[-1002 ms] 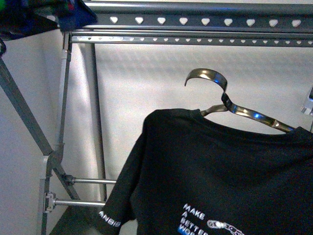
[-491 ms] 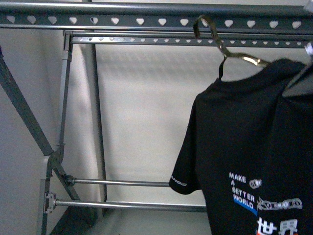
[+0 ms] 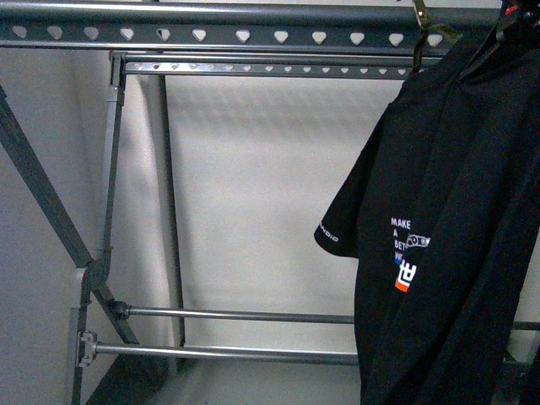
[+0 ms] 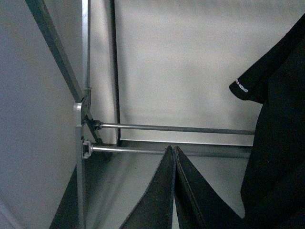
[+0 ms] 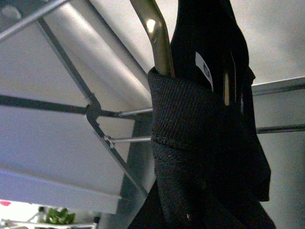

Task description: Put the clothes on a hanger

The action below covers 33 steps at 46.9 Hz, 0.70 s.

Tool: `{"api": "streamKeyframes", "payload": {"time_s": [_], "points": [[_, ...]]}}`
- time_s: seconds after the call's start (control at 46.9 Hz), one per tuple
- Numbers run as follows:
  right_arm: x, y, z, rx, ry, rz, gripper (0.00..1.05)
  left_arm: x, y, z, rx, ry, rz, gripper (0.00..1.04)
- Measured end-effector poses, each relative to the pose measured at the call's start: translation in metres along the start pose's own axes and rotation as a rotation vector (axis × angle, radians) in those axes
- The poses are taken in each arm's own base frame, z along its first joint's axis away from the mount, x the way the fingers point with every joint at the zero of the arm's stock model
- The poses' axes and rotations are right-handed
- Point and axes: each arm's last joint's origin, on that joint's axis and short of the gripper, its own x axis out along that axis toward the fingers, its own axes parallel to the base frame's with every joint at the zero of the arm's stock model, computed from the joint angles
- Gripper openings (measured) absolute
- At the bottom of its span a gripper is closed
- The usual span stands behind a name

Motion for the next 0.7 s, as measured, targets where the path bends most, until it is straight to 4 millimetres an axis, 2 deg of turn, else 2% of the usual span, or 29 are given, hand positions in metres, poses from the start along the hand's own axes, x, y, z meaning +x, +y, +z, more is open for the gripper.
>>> {"api": "streamKeyframes", "payload": {"time_s": [0.192,0.363,0.448,0.618,0.661,0.704], "points": [[0.005,-0.003,0.017,0.131,-0.056,-0.014,0.03,-0.016,0.000,-0.011,0.000,-0.009,0.000,0.04],[0.007,-0.007,0.016,0.169,-0.051,-0.032,0.03,-0.029,0.000,-0.019,0.000,-0.009,0.000,0.04],[0.011,-0.012,0.006,0.174,-0.041,-0.035,0.03,-0.037,0.000,-0.024,0.000,-0.007,0.000,0.04],[0.025,-0.026,-0.045,0.189,0.045,-0.022,0.03,-0.049,0.000,-0.030,0.000,-0.008,0.000,0.04],[0.023,-0.025,-0.049,0.184,0.035,-0.014,0.03,-0.051,0.000,-0.031,0.000,-0.009,0.000,0.04],[0.021,-0.026,-0.053,0.174,0.011,-0.003,0.08,-0.054,0.000,-0.033,0.000,-0.007,0.000,0.04]]}}
